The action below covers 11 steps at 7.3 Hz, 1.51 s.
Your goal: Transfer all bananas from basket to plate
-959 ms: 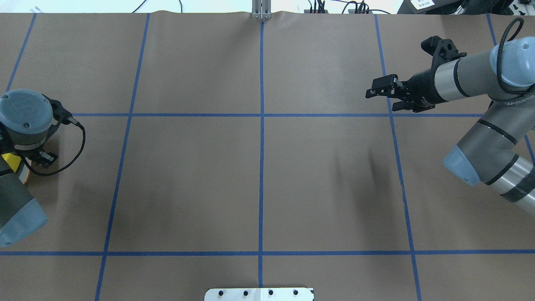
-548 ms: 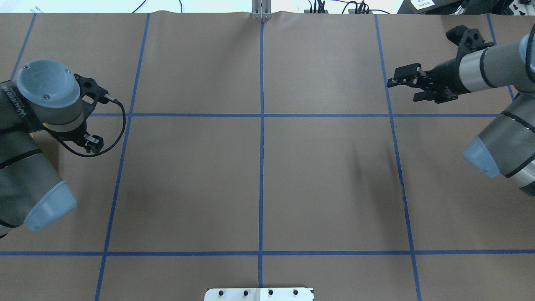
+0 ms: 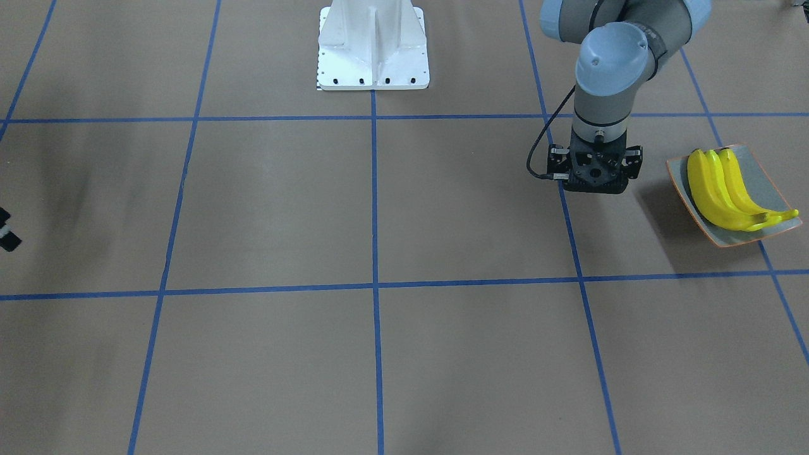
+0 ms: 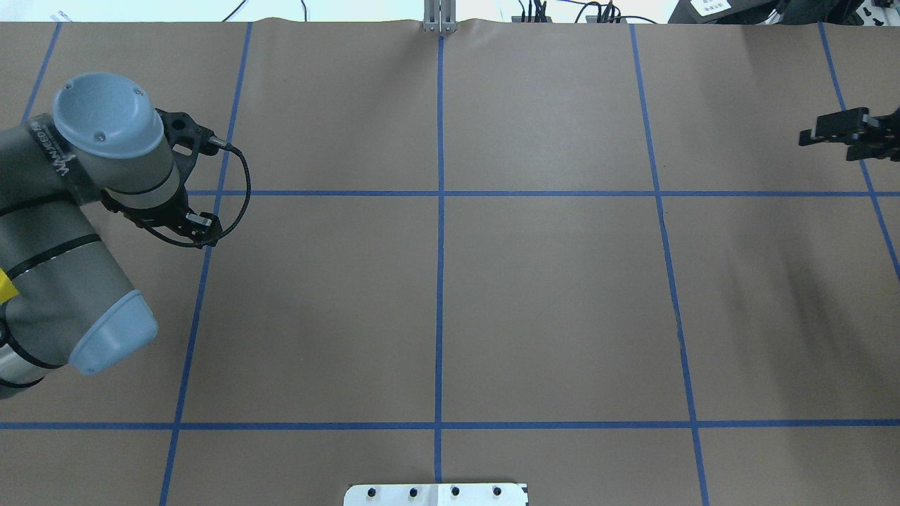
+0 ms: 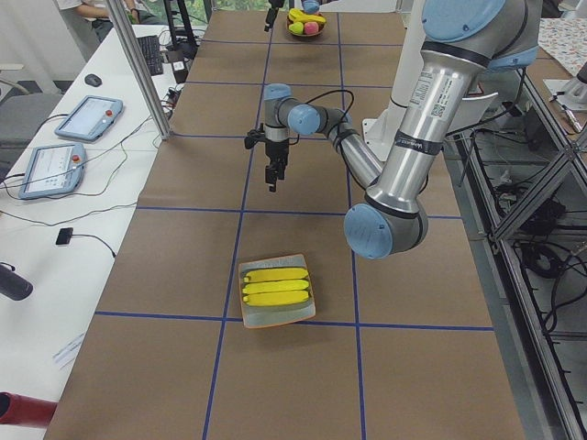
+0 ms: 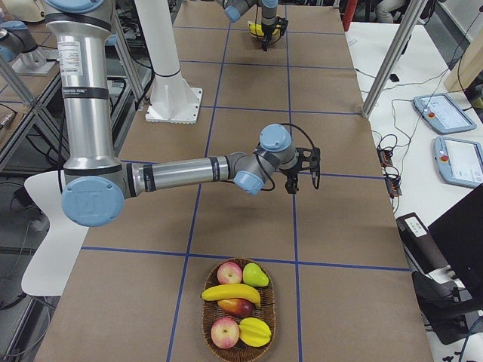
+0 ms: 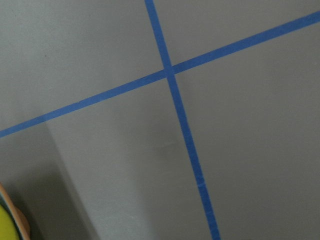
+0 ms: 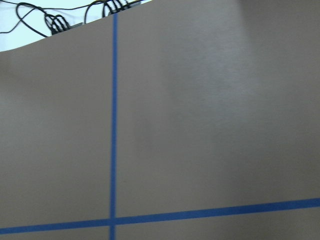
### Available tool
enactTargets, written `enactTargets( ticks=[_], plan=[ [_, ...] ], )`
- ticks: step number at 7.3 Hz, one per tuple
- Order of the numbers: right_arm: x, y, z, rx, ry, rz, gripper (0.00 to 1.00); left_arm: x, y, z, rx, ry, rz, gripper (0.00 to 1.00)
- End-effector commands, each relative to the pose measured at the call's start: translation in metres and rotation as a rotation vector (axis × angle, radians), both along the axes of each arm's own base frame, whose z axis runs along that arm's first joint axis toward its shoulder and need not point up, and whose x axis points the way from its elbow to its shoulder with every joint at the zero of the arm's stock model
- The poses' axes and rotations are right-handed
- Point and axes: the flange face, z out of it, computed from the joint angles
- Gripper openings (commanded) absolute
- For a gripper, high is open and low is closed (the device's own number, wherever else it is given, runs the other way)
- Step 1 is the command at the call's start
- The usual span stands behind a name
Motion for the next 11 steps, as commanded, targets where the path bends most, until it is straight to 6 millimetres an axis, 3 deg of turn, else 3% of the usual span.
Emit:
enactTargets(
  ticks=[1, 2, 3, 4, 8, 11],
  plan=[
    [0.084, 0.065, 0.103, 0.012, 0.15, -0.038, 1.0, 0.001, 0.0, -0.003, 0.001, 0.008, -0.004, 0.89],
    [0.107, 0.093, 0.149, 0.024, 0.214, -0.086, 1.0, 0.001, 0.0, -0.003, -0.004, 0.009, -0.013, 0.89],
    [0.121, 0.108, 0.183, 0.031, 0.254, -0.135, 1.0, 0.002, 0.0, -0.004, -0.003, 0.011, -0.014, 0.89],
    [0.123, 0.125, 0.211, 0.039, 0.285, -0.185, 1.0, 0.003, -0.001, -0.003, -0.005, 0.009, -0.014, 0.89],
    [0.138, 0.15, 0.23, 0.04, 0.318, -0.21, 1.0, 0.016, -0.009, 0.009, -0.003, 0.035, -0.044, 0.89],
    [0.138, 0.153, 0.242, 0.013, 0.309, -0.212, 1.0, 0.017, -0.01, 0.011, -0.005, 0.034, -0.046, 0.89]
  ],
)
